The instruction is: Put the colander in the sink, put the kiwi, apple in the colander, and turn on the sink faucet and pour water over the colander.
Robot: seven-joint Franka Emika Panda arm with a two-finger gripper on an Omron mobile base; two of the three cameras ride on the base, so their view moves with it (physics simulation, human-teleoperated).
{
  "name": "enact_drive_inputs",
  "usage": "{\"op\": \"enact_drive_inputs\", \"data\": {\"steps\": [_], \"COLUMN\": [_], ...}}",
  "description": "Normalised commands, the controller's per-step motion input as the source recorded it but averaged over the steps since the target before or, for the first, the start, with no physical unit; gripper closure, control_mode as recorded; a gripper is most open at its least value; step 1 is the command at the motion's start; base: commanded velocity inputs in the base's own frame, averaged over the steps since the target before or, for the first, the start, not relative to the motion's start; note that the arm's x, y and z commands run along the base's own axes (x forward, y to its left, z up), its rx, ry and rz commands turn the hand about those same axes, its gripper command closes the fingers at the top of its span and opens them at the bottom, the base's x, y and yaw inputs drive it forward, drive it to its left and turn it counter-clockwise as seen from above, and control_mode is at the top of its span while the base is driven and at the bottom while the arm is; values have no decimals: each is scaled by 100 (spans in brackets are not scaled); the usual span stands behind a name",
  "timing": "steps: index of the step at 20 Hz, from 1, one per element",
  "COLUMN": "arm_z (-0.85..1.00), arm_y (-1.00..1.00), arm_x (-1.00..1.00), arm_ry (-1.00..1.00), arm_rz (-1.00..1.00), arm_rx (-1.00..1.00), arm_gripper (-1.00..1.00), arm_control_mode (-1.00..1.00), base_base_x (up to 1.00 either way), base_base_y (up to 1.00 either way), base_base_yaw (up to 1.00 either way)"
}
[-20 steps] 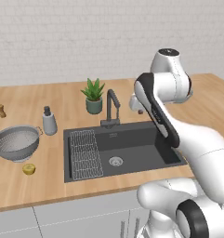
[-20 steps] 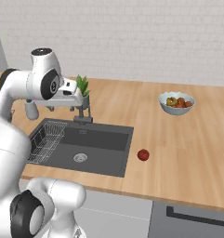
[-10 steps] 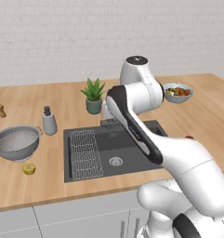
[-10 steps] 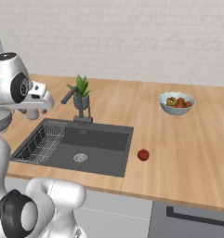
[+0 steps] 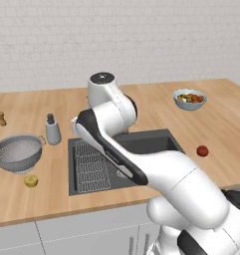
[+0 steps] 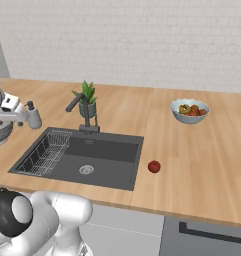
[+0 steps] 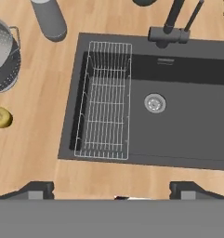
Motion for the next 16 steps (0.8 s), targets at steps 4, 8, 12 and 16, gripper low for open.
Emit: {"op": "enact_drive_inputs", "data": {"steps": [4,8,12,16], "arm_z": [-37,-38,-33,-29], "arm_y": [92,79,69,69], "arm_x": [13,26,37,41], "arm_ry": [0,0,0,0], "arm_rz": [-8,-8,-7,-7], "arm_rx": [4,7,7,4], "arm_gripper": [-100,-100,-100,-100], "arm_control_mode": [-100,-100,-100,-100], "base_base_x": [0,0,0,0], "base_base_y": [0,0,0,0], "base_base_yaw": [0,0,0,0]}}
